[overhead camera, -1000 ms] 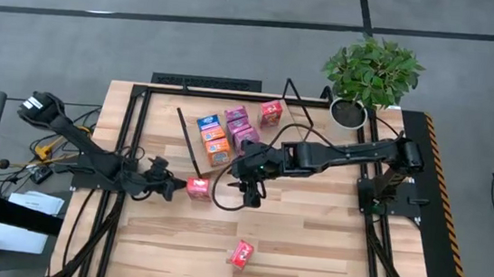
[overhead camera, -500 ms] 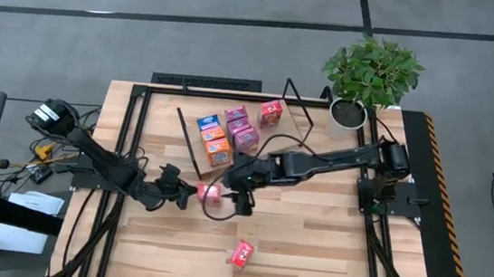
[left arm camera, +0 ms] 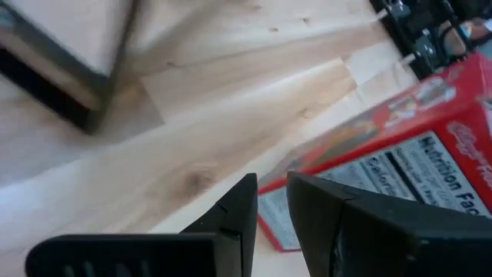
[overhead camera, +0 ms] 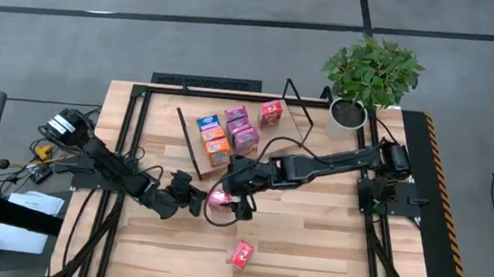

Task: Stack cereal on shelf
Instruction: Put the top red cereal box on the shelf aligned with the other red cereal box

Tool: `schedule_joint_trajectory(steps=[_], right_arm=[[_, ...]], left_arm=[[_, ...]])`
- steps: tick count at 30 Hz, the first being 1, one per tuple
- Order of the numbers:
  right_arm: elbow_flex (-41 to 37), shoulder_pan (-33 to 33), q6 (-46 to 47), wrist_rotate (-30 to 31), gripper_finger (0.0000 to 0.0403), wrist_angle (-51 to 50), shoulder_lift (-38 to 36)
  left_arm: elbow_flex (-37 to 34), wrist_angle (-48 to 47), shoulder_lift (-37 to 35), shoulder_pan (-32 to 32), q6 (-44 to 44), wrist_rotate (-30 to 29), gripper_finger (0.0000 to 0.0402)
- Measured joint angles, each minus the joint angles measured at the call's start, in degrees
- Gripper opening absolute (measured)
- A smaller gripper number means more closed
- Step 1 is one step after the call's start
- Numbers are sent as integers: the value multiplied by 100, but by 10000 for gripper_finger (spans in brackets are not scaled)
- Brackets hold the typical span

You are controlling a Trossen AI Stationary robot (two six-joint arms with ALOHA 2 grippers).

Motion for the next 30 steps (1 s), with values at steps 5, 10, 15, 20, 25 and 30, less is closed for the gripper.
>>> schedule_joint_trajectory(steps=[5,10,15,20,25,30], right_arm=[[-9,24,182,-15,378,-116,128],[-3,72,161,-15,375,-170,113],[-3,63,152,-11,367,-213,115],[3,52,157,38,366,-223,381],[9,115,204,15,366,-354,620],[-8,144,175,27,362,-415,686]], left_arm=[[209,15,208,57,69,29,62],[308,12,305,127,98,32,62],[358,28,355,181,123,3,62],[358,82,355,205,96,-16,61],[353,227,355,203,130,-75,61],[353,240,353,203,182,-76,61]])
